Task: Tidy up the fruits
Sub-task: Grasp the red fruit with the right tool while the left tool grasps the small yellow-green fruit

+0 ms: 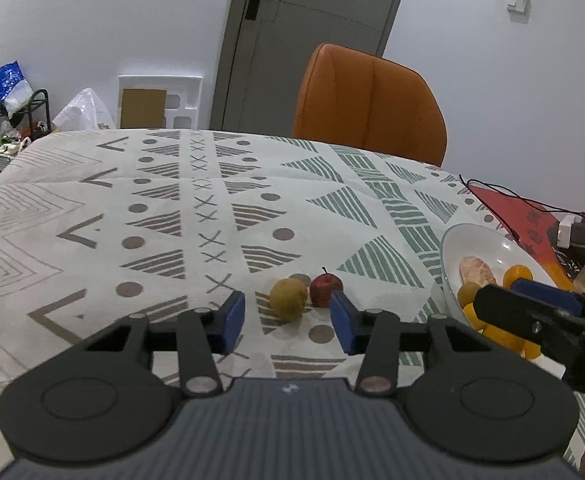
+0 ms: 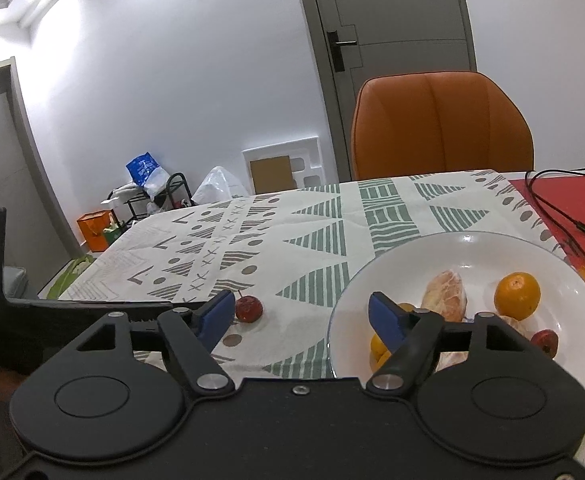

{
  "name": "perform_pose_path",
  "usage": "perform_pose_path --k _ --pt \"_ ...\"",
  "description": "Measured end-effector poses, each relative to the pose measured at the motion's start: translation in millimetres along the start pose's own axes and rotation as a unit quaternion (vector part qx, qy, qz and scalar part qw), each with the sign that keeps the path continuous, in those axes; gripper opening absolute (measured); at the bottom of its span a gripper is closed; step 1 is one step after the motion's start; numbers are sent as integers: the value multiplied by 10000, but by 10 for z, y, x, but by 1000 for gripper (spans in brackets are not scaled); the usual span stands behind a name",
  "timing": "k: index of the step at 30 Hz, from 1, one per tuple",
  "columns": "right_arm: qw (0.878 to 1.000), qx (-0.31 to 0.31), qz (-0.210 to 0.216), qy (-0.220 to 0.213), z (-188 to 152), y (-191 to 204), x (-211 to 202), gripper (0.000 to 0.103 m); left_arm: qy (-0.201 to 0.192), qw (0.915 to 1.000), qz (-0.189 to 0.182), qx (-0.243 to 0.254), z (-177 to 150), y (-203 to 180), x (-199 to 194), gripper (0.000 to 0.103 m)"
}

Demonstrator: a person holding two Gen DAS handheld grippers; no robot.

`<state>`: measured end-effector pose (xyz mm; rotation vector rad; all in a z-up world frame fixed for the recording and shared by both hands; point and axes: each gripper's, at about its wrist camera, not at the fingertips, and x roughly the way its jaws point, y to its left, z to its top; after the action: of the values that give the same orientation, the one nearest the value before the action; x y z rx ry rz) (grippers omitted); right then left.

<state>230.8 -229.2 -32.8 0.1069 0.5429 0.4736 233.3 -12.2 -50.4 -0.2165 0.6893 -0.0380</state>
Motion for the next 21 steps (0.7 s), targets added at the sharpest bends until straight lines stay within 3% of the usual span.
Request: perform_pose_path --k 8,10,11,21 --pt "10000 9 55 33 41 -23 81 67 99 9999 13 -40 24 -24 183 39" --pt "10000 5 74 32 50 -20 113 66 113 9999 -1 -31 21 -19 243 32" --pt "10000 -9 82 44 55 -9 134 65 148 9999 5 -65 16 -5 284 22" --pt "9987 -329 276 258 130 175 421 59 41 9997 12 -237 82 176 182 22"
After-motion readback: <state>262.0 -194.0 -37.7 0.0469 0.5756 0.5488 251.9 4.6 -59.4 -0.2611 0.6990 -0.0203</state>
